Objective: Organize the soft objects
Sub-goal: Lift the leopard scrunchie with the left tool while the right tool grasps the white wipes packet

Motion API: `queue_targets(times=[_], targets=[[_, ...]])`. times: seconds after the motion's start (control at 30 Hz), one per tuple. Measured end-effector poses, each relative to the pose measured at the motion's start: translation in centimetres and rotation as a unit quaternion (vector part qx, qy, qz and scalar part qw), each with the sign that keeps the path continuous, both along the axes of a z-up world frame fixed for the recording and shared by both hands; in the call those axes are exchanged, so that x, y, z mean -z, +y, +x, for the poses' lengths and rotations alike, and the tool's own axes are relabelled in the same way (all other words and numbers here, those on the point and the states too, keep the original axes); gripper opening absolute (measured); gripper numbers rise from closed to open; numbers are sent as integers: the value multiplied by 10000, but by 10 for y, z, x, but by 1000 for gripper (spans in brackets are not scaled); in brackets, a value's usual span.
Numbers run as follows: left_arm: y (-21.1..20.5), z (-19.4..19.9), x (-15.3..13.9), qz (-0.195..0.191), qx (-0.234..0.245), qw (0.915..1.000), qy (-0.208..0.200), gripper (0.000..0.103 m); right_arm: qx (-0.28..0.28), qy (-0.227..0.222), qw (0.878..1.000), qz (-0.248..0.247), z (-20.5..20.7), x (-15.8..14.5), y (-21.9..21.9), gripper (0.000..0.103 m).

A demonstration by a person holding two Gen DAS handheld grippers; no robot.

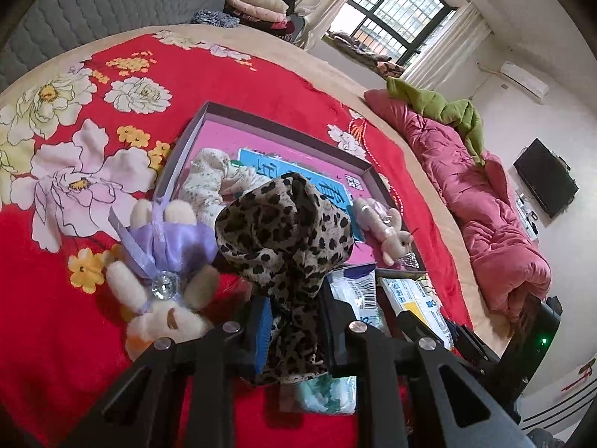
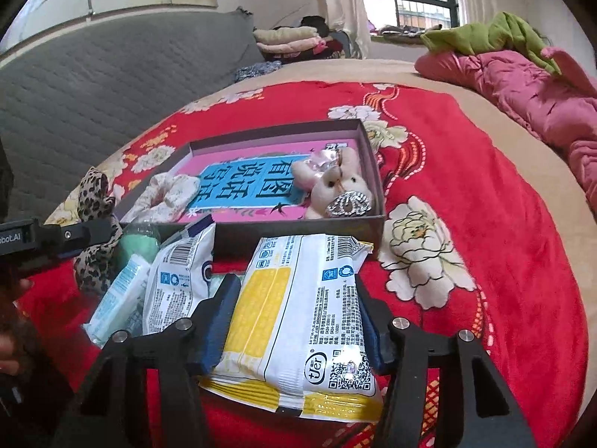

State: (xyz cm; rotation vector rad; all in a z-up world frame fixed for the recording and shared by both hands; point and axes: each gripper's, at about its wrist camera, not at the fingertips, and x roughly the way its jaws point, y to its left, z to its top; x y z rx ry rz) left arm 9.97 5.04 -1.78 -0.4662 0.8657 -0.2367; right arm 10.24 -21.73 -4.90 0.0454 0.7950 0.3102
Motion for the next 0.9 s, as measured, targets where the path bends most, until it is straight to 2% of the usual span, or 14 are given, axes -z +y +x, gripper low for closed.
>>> queue_targets(times=[0.37, 0.9], targets=[[-1, -7, -15, 48, 47, 9995, -321, 22, 73, -272, 9994, 217, -7, -17, -7, 59], [0, -12, -35, 147, 23, 9975, -690, 22, 59, -496, 9985, 235, -14, -34, -3, 59]])
